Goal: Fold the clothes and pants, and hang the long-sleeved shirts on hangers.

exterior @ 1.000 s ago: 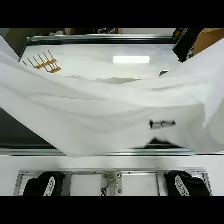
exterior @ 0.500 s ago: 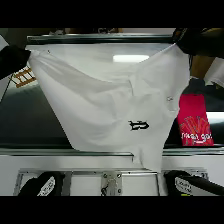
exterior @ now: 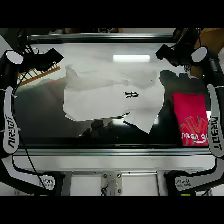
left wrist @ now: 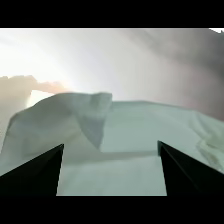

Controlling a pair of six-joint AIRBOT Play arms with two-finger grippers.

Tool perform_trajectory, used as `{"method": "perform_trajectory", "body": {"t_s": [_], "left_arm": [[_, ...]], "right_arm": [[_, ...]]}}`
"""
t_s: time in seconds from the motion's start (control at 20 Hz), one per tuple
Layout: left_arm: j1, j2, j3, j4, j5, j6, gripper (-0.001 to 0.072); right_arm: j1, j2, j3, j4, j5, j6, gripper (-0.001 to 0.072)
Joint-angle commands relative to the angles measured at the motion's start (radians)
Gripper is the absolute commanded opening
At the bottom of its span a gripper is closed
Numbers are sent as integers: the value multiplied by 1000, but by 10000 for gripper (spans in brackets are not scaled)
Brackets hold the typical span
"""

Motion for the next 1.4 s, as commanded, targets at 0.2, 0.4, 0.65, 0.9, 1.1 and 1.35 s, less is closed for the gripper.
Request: {"method": "perform_trajectory", "body": {"t_s": [0.2, 0.4, 0.65, 0.9, 1.1, 1.35], "left_arm": [[90, 35, 43, 119, -233, -57, 623], [121, 195, -333, 237, -221, -100, 623], [123, 289, -716, 228, -112, -145, 623], [121, 274, -830, 168, -11, -212, 623], [121, 221, -838, 66, -18, -193, 622], [90, 204, -838, 44, 4, -185, 622]], "right_arm": [[-127, 148, -27, -39, 217, -47, 658], [-218, 232, -233, -93, 418, -36, 659], [-290, 228, -521, -77, 372, 44, 658], [-288, 228, -642, -14, 326, 9, 658], [-288, 229, -643, -14, 326, 1, 658], [-288, 229, -643, -13, 326, -5, 658]]}}
